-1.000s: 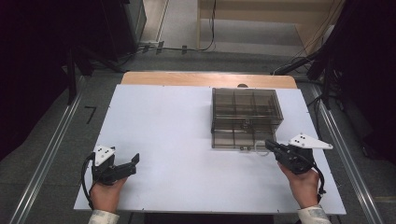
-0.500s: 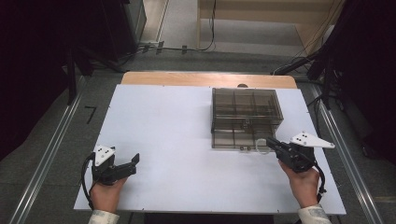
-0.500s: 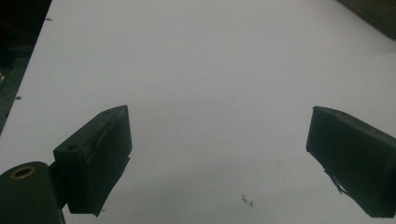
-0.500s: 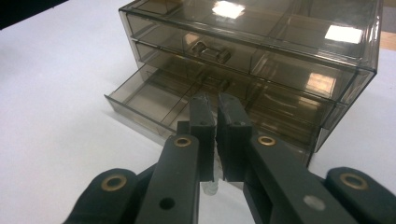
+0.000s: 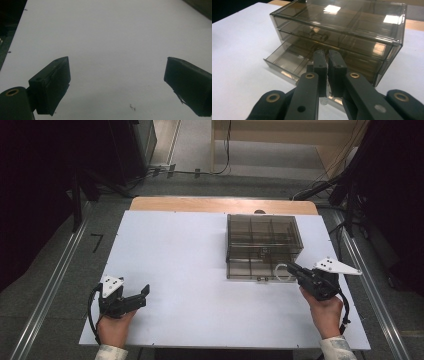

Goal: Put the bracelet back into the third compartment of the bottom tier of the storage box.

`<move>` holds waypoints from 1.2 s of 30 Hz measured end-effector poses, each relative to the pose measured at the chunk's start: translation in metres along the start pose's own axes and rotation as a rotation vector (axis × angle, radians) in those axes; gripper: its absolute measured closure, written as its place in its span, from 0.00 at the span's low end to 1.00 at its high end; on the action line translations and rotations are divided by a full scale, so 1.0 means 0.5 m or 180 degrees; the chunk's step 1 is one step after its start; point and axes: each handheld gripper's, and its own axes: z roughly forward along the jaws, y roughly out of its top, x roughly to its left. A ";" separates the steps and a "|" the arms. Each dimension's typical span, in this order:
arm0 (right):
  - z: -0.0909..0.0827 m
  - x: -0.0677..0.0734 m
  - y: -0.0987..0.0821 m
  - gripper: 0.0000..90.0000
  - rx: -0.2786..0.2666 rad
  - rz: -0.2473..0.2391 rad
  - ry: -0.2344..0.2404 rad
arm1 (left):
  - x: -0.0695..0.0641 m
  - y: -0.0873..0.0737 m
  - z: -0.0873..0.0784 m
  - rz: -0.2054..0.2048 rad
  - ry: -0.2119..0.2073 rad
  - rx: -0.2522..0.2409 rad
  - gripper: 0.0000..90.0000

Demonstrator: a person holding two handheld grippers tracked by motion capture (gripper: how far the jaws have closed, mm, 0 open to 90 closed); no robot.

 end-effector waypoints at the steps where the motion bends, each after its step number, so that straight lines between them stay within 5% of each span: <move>1: 0.002 -0.002 0.000 0.93 0.0005 0.0019 -0.0006 | 0.000 0.000 0.000 -0.0001 -0.0002 0.0001 0.08; 36: 0.068 -0.031 -0.004 0.93 0.0098 0.0091 -0.0156 | 0.002 -0.002 0.002 -0.0008 -0.0006 0.0021 0.08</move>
